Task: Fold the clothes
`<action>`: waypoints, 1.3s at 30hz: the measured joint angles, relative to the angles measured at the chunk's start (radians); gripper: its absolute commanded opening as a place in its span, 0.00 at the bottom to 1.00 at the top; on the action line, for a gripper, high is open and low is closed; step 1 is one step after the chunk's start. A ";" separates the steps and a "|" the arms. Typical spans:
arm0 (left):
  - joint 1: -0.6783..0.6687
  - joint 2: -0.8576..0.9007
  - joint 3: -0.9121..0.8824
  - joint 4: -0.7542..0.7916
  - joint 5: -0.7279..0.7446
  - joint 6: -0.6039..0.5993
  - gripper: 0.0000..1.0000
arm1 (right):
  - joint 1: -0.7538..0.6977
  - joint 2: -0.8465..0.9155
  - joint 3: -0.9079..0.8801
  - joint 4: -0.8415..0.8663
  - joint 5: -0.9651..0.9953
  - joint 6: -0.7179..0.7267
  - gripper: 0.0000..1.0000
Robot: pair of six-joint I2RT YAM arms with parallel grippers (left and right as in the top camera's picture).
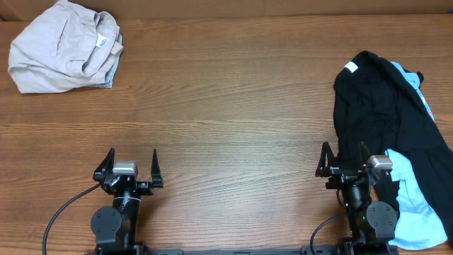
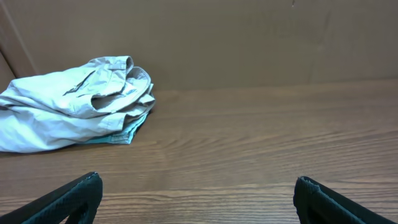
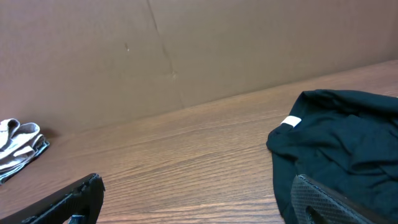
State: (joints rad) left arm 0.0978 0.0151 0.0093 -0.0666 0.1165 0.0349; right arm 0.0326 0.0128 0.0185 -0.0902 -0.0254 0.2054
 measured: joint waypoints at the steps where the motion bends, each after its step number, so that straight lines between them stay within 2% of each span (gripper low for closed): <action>1: 0.000 0.000 0.000 0.000 0.000 0.000 1.00 | 0.000 0.000 0.000 0.000 0.000 0.000 1.00; 18: 0.000 0.000 0.000 0.001 0.000 0.000 1.00 | 0.000 0.000 0.000 0.003 0.000 0.000 1.00; 25: 0.000 0.000 -0.001 0.053 0.000 0.001 1.00 | 0.000 0.000 0.000 0.095 -0.002 0.003 1.00; 32: 0.000 0.000 0.000 0.119 0.061 0.001 1.00 | 0.000 0.000 0.000 0.248 -0.101 0.005 1.00; 39: 0.000 0.002 0.092 0.018 0.097 0.001 1.00 | 0.000 0.000 0.061 0.178 -0.168 0.008 1.00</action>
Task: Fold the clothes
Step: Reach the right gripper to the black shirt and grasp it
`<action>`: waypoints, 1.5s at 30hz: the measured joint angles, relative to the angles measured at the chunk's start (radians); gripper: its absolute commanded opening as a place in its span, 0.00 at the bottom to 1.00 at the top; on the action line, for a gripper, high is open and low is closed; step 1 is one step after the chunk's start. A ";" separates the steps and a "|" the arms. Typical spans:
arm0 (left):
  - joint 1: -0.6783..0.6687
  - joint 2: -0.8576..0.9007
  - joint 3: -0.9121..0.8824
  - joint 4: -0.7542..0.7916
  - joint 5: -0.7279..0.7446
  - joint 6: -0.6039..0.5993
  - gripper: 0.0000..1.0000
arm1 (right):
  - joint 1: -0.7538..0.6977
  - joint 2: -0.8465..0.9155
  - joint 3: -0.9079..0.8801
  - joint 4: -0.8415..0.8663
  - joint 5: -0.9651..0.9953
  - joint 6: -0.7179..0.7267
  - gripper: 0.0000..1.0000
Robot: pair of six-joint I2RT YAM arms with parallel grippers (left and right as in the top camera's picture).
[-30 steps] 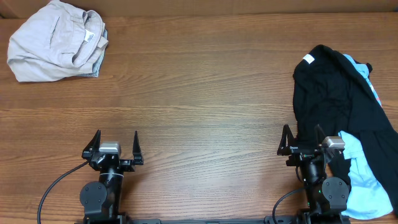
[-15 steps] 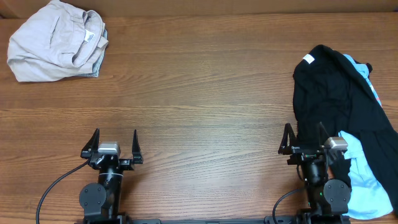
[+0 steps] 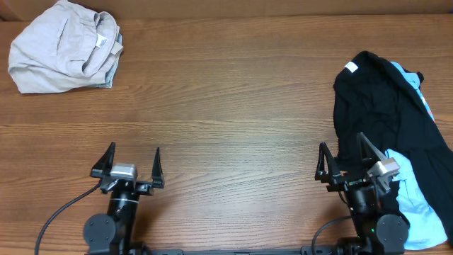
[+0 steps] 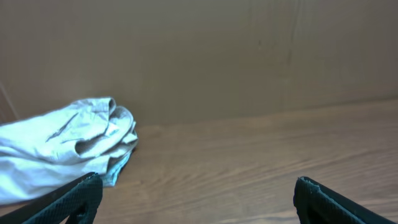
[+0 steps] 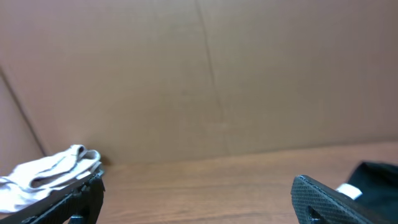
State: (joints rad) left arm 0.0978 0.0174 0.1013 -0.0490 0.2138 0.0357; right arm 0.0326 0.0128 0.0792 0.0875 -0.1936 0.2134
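Observation:
A crumpled beige garment (image 3: 65,47) lies at the table's far left corner, seen also in the left wrist view (image 4: 62,140) and small in the right wrist view (image 5: 53,171). A black garment (image 3: 382,113) lies heaped at the right over a light blue one (image 3: 414,198); its edge with a white label (image 5: 373,180) shows in the right wrist view. My left gripper (image 3: 133,164) stands open near the front left, nothing between its fingers. My right gripper (image 3: 345,161) stands open beside the black garment's near edge, holding nothing.
A brown cardboard wall (image 4: 249,56) closes the far side of the wooden table (image 3: 226,106). A cable (image 3: 60,212) runs from the left arm's base toward the front edge.
Both wrists have tilted upward, so their views show more of the back wall. The right gripper has turned a little to the left. The clothes lie as before.

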 measured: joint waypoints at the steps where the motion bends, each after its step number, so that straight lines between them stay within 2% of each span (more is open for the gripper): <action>1: 0.000 0.005 0.034 -0.028 0.004 0.000 1.00 | 0.000 0.000 0.017 -0.013 -0.007 0.000 1.00; 6: 0.000 0.109 0.197 -0.078 0.042 0.000 1.00 | 0.000 0.004 0.139 -0.116 -0.034 0.000 1.00; 10: 0.000 0.291 0.350 -0.133 0.096 0.000 1.00 | 0.000 0.044 0.237 -0.224 -0.040 0.000 1.00; 14: 0.000 0.513 0.552 -0.270 0.149 0.016 1.00 | 0.000 0.140 0.354 -0.329 -0.044 0.001 1.00; 21: 0.000 0.906 0.982 -0.582 0.180 0.079 1.00 | 0.000 0.429 0.666 -0.562 -0.052 0.000 1.00; 26: 0.000 1.101 1.197 -0.698 0.187 0.099 1.00 | 0.000 0.700 0.928 -0.764 -0.054 -0.012 1.00; 31: 0.000 1.200 1.266 -0.705 0.187 0.103 1.00 | 0.000 1.014 1.191 -0.912 -0.054 -0.057 1.00; 34: 0.000 1.238 1.266 -0.707 0.187 0.103 1.00 | 0.000 1.162 1.278 -0.900 -0.054 -0.068 1.00; 40: 0.000 1.314 1.266 -0.708 0.187 0.103 1.00 | -0.001 1.357 1.294 -0.852 -0.048 -0.075 1.00; 45: 0.000 1.363 1.266 -0.711 0.187 0.103 1.00 | -0.043 1.478 1.294 -0.938 0.040 -0.019 0.95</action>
State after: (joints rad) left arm 0.0978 1.3804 1.3678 -0.7601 0.4011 0.1383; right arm -0.0105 1.4906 1.3735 -0.8505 -0.1535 0.1940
